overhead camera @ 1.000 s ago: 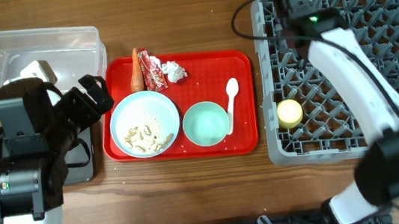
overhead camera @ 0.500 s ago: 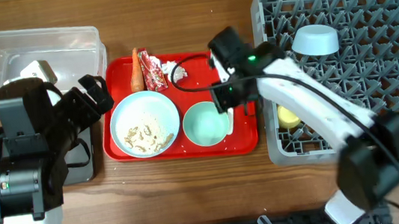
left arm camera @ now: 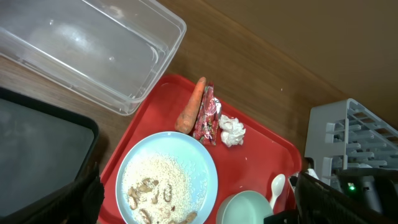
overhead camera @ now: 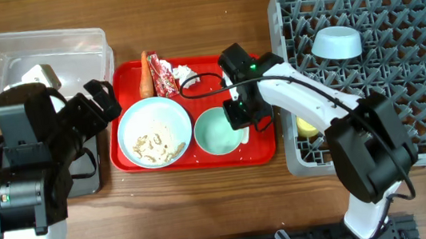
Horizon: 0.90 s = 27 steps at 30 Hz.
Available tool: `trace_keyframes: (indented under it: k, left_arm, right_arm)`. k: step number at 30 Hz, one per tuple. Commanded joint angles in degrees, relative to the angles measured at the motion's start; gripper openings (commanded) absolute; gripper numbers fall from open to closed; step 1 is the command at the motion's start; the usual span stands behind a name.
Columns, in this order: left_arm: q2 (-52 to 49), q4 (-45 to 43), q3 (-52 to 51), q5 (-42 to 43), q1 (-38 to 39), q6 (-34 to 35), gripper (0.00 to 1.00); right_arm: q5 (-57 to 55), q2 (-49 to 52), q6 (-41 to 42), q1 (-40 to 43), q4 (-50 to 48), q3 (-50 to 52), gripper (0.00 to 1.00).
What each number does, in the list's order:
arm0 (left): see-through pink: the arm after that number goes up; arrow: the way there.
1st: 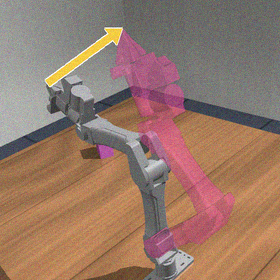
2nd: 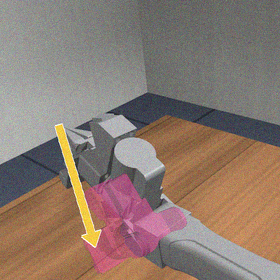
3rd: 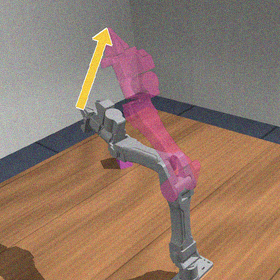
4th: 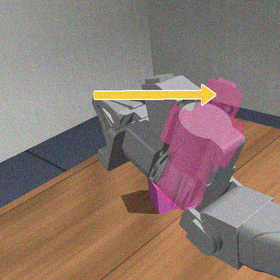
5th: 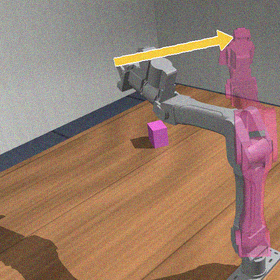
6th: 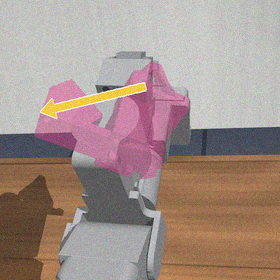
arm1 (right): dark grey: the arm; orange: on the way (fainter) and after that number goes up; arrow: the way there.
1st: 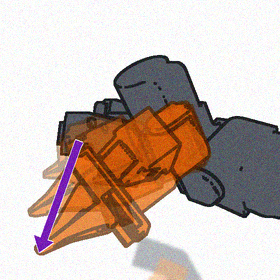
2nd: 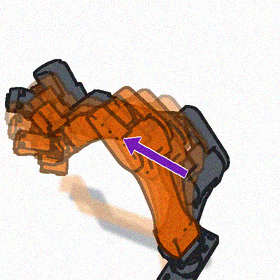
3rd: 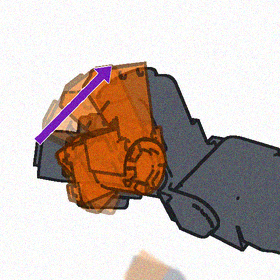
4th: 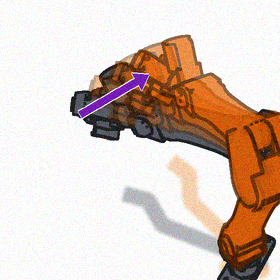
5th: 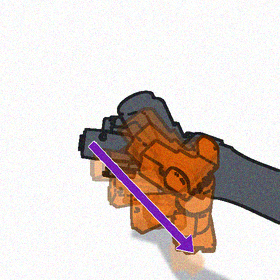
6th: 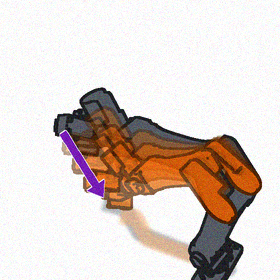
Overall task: Sort waste into correct bins and load items into the dishwasher rack
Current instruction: 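Grasp the green bowl with the right gripper, then place the green bowl in the rack beside the blue bowl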
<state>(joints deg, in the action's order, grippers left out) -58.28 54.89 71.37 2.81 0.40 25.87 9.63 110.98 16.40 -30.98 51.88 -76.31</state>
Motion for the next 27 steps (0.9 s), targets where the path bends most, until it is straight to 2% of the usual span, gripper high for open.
trace_keyframes:
  k: [1, 2, 3, 5, 8, 12, 15, 19, 22, 27]
  left_arm:
    - [0.0, -0.1, 1.0, -1.2, 0.1, 0.5, 1.00]
    - [0.0, -0.1, 1.0, -1.2, 0.1, 0.5, 1.00]
    - [0.0, -0.1, 1.0, -1.2, 0.1, 0.5, 1.00]
    - [0.0, -0.1, 1.0, -1.2, 0.1, 0.5, 1.00]
    - [0.0, -0.1, 1.0, -1.2, 0.1, 0.5, 1.00]
    - [0.0, -0.1, 1.0, -1.2, 0.1, 0.5, 1.00]
    - [0.0, -0.1, 1.0, -1.2, 0.1, 0.5, 1.00]
    - [0.0, -0.1, 1.0, -1.2, 0.1, 0.5, 1.00]
    - [0.0, -0.1, 1.0, -1.2, 0.1, 0.5, 1.00]
    - [0.0, -0.1, 1.0, -1.2, 0.1, 0.5, 1.00]
  right_arm:
    - [-12.6, -7.4, 5.3, 1.5, 0.7, -2.7, 0.04]
    - [-17.2, -10.5, 6.9, 2.3, 0.7, -2.9, 0.04]
    - [-28.7, -16.8, 10.9, 4.1, 0.7, -2.9, 0.04]
    - [-43.7, -22.4, 14.1, 6.4, 0.4, -2.9, 0.04]
    - [-62.6, -28.0, 15.2, 11.6, -2.0, -2.9, 0.04]
    - [-75.7, -27.5, 14.9, 21.5, -3.3, -2.9, 0.04]
    - [-78.1, -23.8, 8.7, 30.2, -7.6, -2.9, 0.04]
    - [-79.4, -17.6, 1.0, 36.0, -13.5, -2.9, 0.04]
    - [-79.7, -12.9, -3.9, 38.3, -17.9, -2.9, 0.04]
    - [-79.7, -7.6, -4.7, 38.3, -18.4, -2.9, 0.04]
